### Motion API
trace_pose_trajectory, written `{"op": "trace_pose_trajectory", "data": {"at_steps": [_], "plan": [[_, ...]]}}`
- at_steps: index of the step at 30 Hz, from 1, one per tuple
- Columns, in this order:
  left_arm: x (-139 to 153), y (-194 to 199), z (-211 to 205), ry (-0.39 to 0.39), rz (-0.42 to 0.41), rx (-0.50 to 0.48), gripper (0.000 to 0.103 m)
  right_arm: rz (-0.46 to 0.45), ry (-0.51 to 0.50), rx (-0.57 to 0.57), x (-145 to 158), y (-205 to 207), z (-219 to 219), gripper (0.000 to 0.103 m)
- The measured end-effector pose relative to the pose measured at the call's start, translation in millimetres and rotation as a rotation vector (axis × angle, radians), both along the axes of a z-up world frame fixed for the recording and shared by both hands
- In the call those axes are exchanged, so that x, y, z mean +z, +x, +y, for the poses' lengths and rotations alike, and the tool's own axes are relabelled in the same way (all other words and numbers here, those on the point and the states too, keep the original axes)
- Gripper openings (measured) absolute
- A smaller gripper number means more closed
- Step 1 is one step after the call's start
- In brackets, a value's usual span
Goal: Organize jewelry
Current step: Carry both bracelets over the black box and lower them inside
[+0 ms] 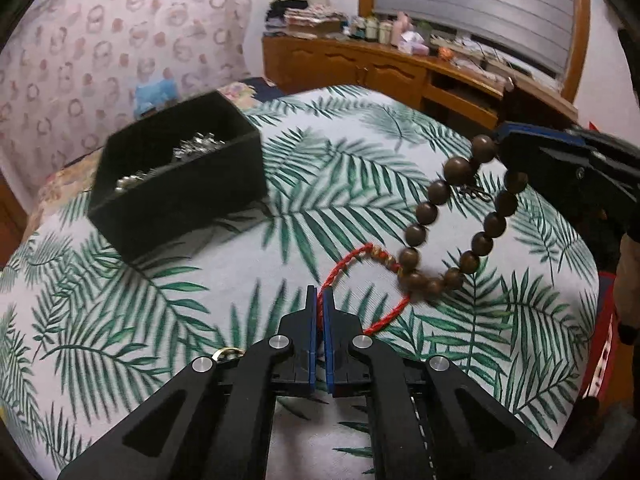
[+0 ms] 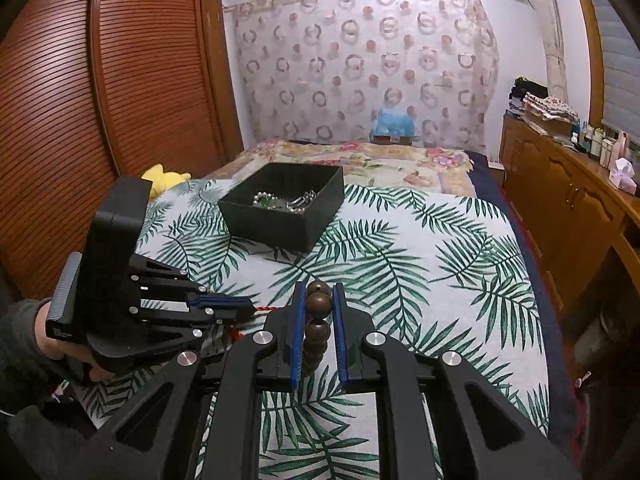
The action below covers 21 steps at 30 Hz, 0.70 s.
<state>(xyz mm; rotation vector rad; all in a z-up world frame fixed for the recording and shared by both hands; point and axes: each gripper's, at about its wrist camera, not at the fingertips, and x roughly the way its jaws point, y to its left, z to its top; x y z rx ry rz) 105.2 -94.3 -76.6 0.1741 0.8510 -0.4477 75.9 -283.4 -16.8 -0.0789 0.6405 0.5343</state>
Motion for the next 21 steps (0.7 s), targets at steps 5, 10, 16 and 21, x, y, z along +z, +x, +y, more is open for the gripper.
{"op": "trace_pose_trajectory", "data": {"at_steps": [5,10,16,21], "plan": [[16,-2,14,-0.016,-0.043,0.042,0.002,-0.023,0.003,0.009,8,-1,4,0.015],[32,-4,26,-0.03,-0.084,0.069,0.002,-0.027,-0.01,0.013,10,3,9,0.015],[48,-2,39,-0.045,-0.118,0.094,0.002,-0.025,-0.026,0.031,9,15,19,0.015],[58,3,47,-0.055,-0.14,0.104,0.002,-0.031,-0.039,0.052,11,26,30,0.015]]}}
